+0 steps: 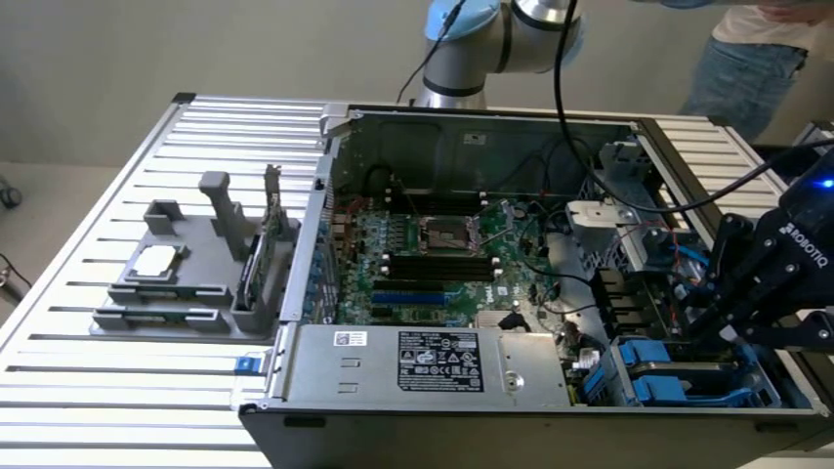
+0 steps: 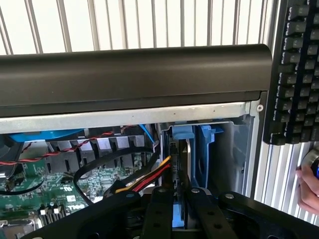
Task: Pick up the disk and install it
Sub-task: 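Insert the first disk wire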
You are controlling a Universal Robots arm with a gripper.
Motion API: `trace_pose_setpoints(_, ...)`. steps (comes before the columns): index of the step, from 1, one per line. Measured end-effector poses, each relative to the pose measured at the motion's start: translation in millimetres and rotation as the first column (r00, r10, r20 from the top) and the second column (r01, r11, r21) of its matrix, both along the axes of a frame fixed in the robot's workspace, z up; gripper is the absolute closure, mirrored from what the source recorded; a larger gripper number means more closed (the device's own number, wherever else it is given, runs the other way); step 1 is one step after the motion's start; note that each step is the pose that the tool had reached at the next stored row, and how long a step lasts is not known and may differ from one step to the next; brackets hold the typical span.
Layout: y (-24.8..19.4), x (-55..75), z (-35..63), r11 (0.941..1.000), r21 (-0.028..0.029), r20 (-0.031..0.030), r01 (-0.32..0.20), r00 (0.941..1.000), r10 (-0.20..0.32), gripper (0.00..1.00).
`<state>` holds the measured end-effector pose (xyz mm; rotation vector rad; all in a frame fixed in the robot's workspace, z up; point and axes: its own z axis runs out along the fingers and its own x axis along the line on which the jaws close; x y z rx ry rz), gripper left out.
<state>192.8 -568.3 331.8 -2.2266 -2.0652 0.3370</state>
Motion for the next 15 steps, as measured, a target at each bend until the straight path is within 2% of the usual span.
trace_pose_setpoints(15, 2.7, 2.0, -0.3, 0.9997, 0.0, 0.0052, 0.025, 0.9997, -0.025, 0.84)
